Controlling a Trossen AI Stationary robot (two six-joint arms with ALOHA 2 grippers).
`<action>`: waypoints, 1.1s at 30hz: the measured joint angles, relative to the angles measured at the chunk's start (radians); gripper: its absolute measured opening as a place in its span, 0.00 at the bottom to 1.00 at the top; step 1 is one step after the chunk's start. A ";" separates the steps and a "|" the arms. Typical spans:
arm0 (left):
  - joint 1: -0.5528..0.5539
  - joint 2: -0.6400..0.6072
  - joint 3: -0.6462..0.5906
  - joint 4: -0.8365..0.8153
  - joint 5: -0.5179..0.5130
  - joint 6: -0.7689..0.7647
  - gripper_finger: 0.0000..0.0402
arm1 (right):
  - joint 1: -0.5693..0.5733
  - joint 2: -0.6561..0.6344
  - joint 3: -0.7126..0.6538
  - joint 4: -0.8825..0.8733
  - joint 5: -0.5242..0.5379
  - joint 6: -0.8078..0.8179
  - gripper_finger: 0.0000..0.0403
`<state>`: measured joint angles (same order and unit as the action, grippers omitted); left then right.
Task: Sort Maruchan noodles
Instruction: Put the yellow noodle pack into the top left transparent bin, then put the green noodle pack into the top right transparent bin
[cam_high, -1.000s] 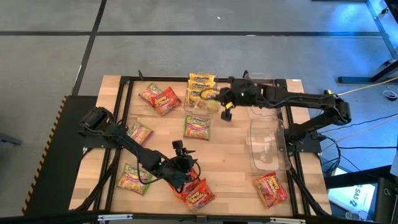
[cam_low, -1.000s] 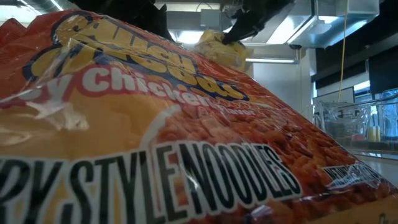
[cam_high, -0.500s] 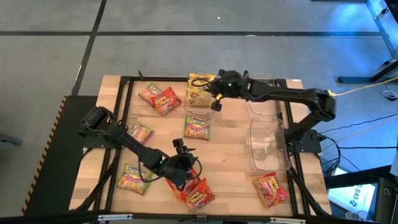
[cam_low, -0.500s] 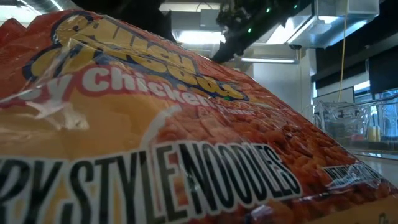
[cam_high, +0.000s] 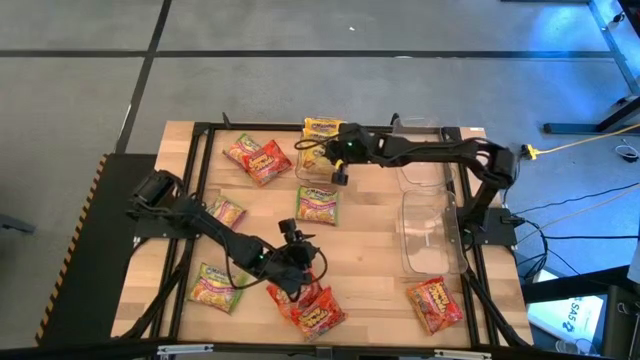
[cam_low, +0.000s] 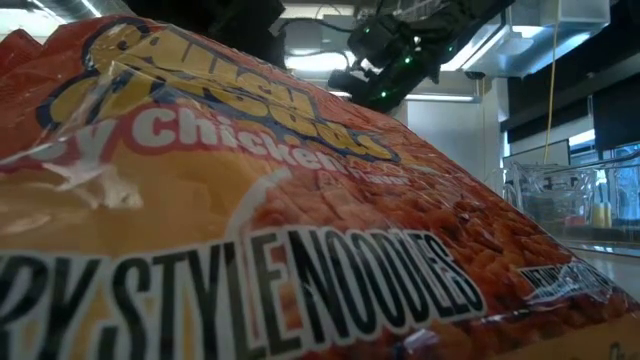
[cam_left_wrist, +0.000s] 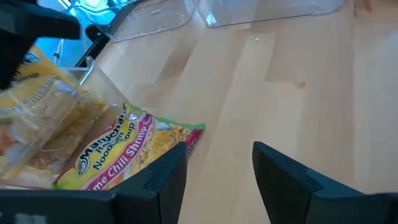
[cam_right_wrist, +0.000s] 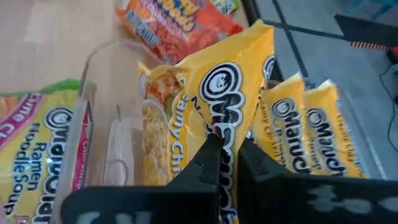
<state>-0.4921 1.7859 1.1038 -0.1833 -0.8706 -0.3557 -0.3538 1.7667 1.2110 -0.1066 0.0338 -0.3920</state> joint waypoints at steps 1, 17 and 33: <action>0.003 0.000 0.000 -0.001 0.000 0.000 0.43 | 0.000 0.008 0.000 0.001 -0.001 0.000 0.00; 0.014 0.000 0.000 -0.004 0.001 0.025 0.43 | 0.000 0.081 0.000 0.002 -0.009 0.000 0.05; 0.019 0.000 0.000 -0.003 0.000 0.039 0.43 | 0.092 -0.131 0.056 -0.254 0.025 0.002 0.43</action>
<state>-0.4732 1.7863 1.1042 -0.1867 -0.8701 -0.3167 -0.2623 1.6353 1.2665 -0.3608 0.0591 -0.3897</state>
